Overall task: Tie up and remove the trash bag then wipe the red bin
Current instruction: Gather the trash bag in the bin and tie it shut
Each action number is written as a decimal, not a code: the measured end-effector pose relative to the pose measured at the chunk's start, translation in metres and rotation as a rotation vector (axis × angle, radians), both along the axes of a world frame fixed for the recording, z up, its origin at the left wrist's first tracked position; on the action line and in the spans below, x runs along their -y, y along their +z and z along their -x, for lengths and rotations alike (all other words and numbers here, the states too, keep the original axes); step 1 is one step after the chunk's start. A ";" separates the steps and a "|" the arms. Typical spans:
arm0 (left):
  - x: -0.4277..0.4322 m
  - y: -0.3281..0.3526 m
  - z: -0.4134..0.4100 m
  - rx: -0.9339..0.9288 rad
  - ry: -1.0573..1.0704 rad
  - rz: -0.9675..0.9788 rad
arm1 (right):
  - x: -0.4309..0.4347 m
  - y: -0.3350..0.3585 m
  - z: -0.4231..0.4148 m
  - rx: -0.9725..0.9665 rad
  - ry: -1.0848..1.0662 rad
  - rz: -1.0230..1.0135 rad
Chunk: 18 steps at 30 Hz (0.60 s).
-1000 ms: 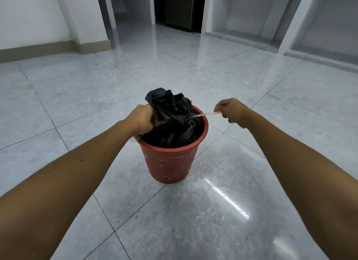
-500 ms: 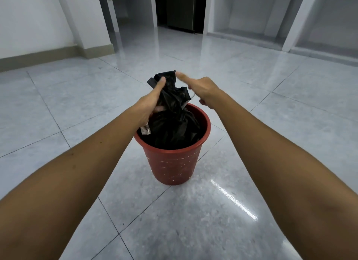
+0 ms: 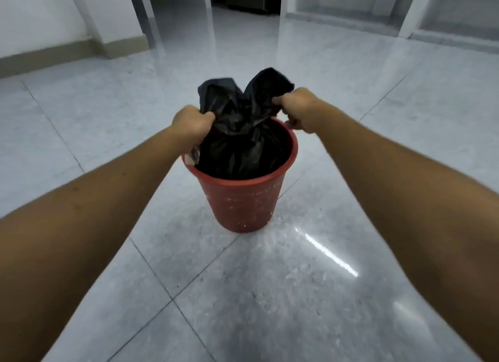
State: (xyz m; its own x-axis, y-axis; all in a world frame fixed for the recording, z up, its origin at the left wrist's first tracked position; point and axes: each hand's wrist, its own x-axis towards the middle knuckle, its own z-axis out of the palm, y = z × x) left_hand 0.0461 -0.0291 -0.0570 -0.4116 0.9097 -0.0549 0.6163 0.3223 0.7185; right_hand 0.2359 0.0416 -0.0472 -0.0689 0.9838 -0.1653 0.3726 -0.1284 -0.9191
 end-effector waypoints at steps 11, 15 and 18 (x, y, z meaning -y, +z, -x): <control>-0.023 0.029 0.015 0.616 -0.005 0.186 | -0.013 0.018 -0.011 0.186 0.149 0.077; -0.011 0.096 0.009 0.643 0.100 0.085 | -0.005 0.090 0.011 0.080 0.136 0.190; -0.006 0.170 0.010 0.633 0.160 0.069 | -0.003 0.163 0.024 0.030 0.059 0.202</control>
